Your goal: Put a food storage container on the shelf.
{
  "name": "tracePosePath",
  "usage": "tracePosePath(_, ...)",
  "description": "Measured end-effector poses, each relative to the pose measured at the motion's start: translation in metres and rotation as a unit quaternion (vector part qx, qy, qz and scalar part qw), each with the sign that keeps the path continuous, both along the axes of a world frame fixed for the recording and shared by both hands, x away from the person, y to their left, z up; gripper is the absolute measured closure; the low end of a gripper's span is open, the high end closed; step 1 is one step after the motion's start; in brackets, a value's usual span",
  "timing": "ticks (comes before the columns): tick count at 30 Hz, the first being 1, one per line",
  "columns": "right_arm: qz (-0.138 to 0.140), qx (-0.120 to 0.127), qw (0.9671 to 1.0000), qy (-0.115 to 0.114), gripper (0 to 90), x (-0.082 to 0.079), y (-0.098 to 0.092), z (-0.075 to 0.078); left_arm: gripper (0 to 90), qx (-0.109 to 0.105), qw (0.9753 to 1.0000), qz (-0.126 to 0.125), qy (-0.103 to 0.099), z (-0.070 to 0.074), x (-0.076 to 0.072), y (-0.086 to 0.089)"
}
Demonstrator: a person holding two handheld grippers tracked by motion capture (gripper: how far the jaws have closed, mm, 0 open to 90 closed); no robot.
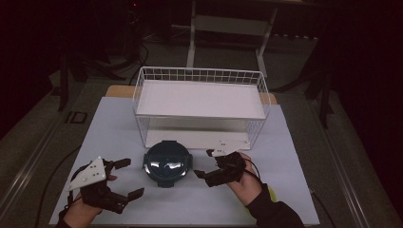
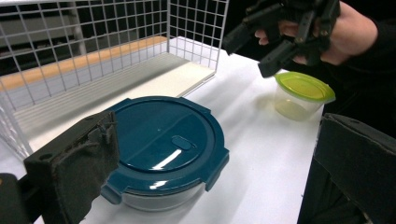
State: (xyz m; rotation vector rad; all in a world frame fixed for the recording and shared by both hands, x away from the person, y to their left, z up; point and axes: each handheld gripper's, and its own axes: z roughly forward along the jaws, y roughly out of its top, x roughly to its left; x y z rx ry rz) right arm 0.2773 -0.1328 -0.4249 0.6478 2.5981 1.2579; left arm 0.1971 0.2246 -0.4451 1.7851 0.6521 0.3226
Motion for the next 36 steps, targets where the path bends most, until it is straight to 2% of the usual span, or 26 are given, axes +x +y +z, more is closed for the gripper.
tracePosePath(1,-0.014,-0.003,0.9999,0.001,20.1,0.000,0.003,-0.001,0.0,0.002,0.9999,0.005,0.011,0.001,0.003,0.001)
tracePosePath(4,-0.024,-0.010,0.9997,0.004,20.0,-0.001,0.005,-0.001,0.0,-0.003,0.9992,0.011,0.039,0.003,0.011,0.001)
tracePosePath(7,-0.053,0.001,0.9984,0.020,14.3,-0.001,0.005,0.002,0.0,0.009,0.9987,0.008,0.049,0.004,0.015,-0.002)
tracePosePath(8,-0.063,0.005,0.9977,0.024,13.9,-0.001,0.005,0.003,0.0,0.010,0.9981,0.003,0.061,0.005,0.019,-0.005)
tracePosePath(10,-0.080,0.015,0.9961,0.035,13.0,0.001,0.003,0.004,0.0,0.006,0.9977,0.005,0.068,0.005,0.021,-0.006)
tracePosePath(11,-0.080,0.015,0.9961,0.035,13.0,0.001,0.003,0.004,0.0,0.004,0.9971,0.003,0.076,0.004,0.024,-0.007)
tracePosePath(12,-0.107,0.025,0.9929,0.047,10.7,0.004,0.001,0.004,0.0,0.001,0.9964,0.003,0.085,0.004,0.028,-0.007)
tracePosePath(13,-0.107,0.025,0.9929,0.047,10.7,0.004,0.001,0.004,0.0,0.000,0.9960,0.005,0.089,0.003,0.030,-0.008)
tracePosePath(14,-0.121,0.032,0.9902,0.062,10.4,0.007,0.001,0.003,0.0,0.001,0.9953,0.006,0.097,0.002,0.033,-0.008)
tracePosePath(15,-0.121,0.032,0.9902,0.062,10.4,0.007,0.001,0.003,0.0,-0.003,0.9942,0.008,0.107,0.000,0.036,-0.008)
tracePosePath(16,-0.135,0.041,0.9872,0.074,10.4,0.009,0.001,0.003,0.0,-0.008,0.9935,0.013,0.113,-0.001,0.040,-0.007)
tracePosePath(19,-0.151,0.056,0.9806,0.111,10.4,0.015,0.002,-0.001,0.0,-0.034,0.9886,0.020,0.146,-0.007,0.051,-0.004)
tracePosePath(21,-0.159,0.063,0.9737,0.151,11.3,0.021,0.005,-0.008,0.0,-0.042,0.9851,0.030,0.164,-0.012,0.057,-0.003)
tracePosePath(22,-0.165,0.067,0.9706,0.163,13.5,0.022,0.005,-0.011,0.0,-0.040,0.9816,0.041,0.182,-0.017,0.063,-0.002)
tracePosePath(23,-0.165,0.067,0.9706,0.163,13.5,0.022,0.005,-0.011,0.0,-0.040,0.9816,0.041,0.182,-0.017,0.063,-0.002)
tracePosePath(24,-0.172,0.070,0.9640,0.190,14.1,0.027,0.008,-0.017,0.0,-0.038,0.9792,0.046,0.194,-0.021,0.066,-0.001)
tracePosePath(25,-0.175,0.068,0.9624,0.196,14.2,0.029,0.009,-0.019,0.0,-0.036,0.9778,0.047,0.201,-0.022,0.068,0.000)
tracePosePath(26,-0.175,0.068,0.9624,0.196,14.2,0.029,0.009,-0.019,0.0,-0.032,0.9753,0.052,0.212,-0.025,0.070,0.000)
tracePosePath(27,-0.177,0.065,0.9609,0.202,15.8,0.031,0.010,-0.021,0.0,-0.025,0.9729,0.063,0.221,-0.028,0.072,0.000)
tracePosePath(28,-0.180,0.067,0.9555,0.224,18.5,0.036,0.012,-0.026,0.0,-0.021,0.9701,0.072,0.231,-0.030,0.074,0.001)
tracePosePath(30,-0.186,0.069,0.9508,0.238,21.0,0.039,0.014,-0.030,0.0,-0.025,0.9644,0.086,0.249,-0.034,0.078,0.003)
tracePosePath(32,-0.186,0.070,0.9494,0.243,21.2,0.041,0.014,-0.032,0.0,-0.022,0.9559,0.105,0.273,-0.037,0.082,0.004)
tracePosePath(33,-0.190,0.072,0.9470,0.249,21.7,0.043,0.014,-0.034,0.0,-0.025,0.9540,0.103,0.280,-0.038,0.083,0.005)
tracePosePath(34,-0.193,0.077,0.9430,0.260,23.2,0.046,0.015,-0.038,0.0,-0.025,0.9471,0.107,0.301,-0.040,0.087,0.006)
tracePosePath(35,-0.193,0.077,0.9430,0.260,23.2,0.046,0.015,-0.038,0.2,-0.025,0.9471,0.107,0.301,-0.040,0.087,0.006)
tracePosePath(36,-0.197,0.080,0.9398,0.268,23.2,0.048,0.015,-0.040,0.2,-0.025,0.9471,0.107,0.301,-0.040,0.087,0.006)
